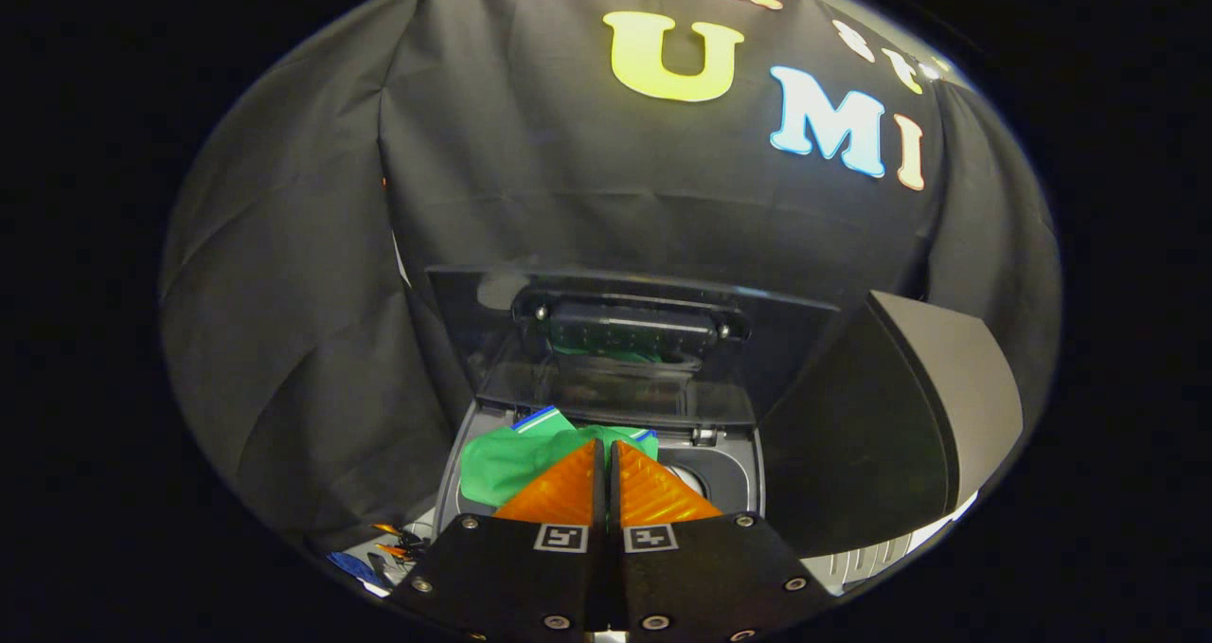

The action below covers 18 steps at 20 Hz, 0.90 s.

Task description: Put the clothes into the washing machine and then close the washing machine lid.

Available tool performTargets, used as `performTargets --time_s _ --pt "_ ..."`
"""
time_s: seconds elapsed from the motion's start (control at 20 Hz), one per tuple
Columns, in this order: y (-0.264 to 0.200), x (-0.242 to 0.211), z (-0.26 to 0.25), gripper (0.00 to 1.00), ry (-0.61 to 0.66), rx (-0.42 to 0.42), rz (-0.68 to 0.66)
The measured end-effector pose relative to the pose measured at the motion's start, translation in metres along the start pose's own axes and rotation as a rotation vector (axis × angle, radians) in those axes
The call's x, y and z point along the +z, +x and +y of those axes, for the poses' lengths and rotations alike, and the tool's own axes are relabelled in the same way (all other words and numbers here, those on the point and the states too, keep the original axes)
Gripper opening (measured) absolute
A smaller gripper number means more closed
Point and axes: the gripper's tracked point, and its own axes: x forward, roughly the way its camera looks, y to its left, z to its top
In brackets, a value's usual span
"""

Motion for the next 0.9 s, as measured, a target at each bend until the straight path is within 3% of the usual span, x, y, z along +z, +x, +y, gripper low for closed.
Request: performTargets --time_s 0.9 --pt "0.084 -0.099 0.007 0.0 -0.023 0.072 0.15"
